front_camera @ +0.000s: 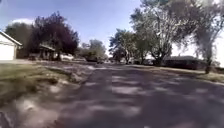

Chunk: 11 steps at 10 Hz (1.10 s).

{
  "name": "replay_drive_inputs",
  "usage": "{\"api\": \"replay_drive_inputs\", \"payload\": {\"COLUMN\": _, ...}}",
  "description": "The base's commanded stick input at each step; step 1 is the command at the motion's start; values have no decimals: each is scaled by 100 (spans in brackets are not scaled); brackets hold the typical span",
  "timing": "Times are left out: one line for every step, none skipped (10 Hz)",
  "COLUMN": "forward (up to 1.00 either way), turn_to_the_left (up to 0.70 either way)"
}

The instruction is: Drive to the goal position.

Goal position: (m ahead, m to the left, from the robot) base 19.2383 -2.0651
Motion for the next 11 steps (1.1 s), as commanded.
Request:
{"api": "replay_drive_inputs", "payload": {"forward": 100, "turn_to_the_left": 0}}
{"api": "replay_drive_inputs", "payload": {"forward": 100, "turn_to_the_left": 0}}
{"api": "replay_drive_inputs", "payload": {"forward": 100, "turn_to_the_left": 0}}
{"api": "replay_drive_inputs", "payload": {"forward": 100, "turn_to_the_left": 0}}
{"api": "replay_drive_inputs", "payload": {"forward": 100, "turn_to_the_left": 0}}
{"api": "replay_drive_inputs", "payload": {"forward": 100, "turn_to_the_left": 0}}
{"api": "replay_drive_inputs", "payload": {"forward": 100, "turn_to_the_left": 0}}
{"api": "replay_drive_inputs", "payload": {"forward": 100, "turn_to_the_left": 0}}
{"api": "replay_drive_inputs", "payload": {"forward": 100, "turn_to_the_left": 0}}
{"api": "replay_drive_inputs", "payload": {"forward": 100, "turn_to_the_left": 0}}
{"api": "replay_drive_inputs", "payload": {"forward": 100, "turn_to_the_left": 0}}
